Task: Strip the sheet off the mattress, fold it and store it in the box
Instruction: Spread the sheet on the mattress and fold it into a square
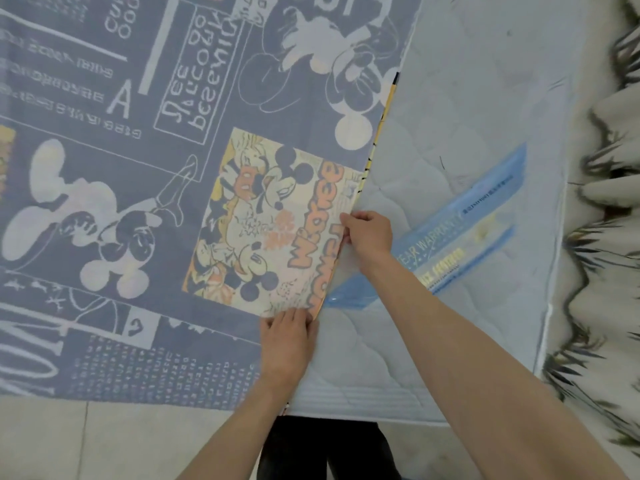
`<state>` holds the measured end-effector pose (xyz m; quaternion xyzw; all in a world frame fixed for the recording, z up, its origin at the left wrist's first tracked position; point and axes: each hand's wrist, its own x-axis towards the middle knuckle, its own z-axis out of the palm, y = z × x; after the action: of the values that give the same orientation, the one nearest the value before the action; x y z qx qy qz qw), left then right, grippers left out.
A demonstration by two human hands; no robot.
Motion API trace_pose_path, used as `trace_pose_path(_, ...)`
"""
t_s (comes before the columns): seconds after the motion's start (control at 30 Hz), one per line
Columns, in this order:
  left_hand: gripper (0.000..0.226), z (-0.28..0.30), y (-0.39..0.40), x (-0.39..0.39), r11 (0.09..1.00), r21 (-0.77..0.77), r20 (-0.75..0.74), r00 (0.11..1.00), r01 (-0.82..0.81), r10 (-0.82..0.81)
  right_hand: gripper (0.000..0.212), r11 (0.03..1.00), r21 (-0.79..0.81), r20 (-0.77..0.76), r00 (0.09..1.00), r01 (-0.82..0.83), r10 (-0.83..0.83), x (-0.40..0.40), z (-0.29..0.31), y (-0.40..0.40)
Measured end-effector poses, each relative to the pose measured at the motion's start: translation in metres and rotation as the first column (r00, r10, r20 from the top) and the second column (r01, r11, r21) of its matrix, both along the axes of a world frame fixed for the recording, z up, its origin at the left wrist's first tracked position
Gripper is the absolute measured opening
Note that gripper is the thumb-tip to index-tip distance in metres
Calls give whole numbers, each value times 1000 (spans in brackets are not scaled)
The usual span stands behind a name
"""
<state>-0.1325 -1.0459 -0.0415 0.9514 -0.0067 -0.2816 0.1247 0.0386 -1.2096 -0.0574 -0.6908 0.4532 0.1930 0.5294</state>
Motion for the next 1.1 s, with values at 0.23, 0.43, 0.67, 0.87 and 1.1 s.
trace_pose_path(0.23,22,-5,1,-4,999,-47,-6,1000,-24,24,18,992,-107,-47,997,-60,55,4,-4,-6)
trace_pose_path(0.43,19,0,1,10,998,-17,-17,998,59,-59,21,967,-182,-121,980,-178,158,24,3,-2)
trace_pose_path(0.67,24,6,-40,70,995,-12,152,984,100,-97,22,900,-404,-21,985,-165,171,119,17,-29)
trace_pose_path(0.87,30,-10,-104,212,989,-41,412,899,-142,146,13,942,-294,68,979,-162,190,183,0,-75)
trace_pose_path(1.1,27,-20,-135,237,956,155,367,913,-249,179,33,985,142,94,992,-101,88,226,-13,-110)
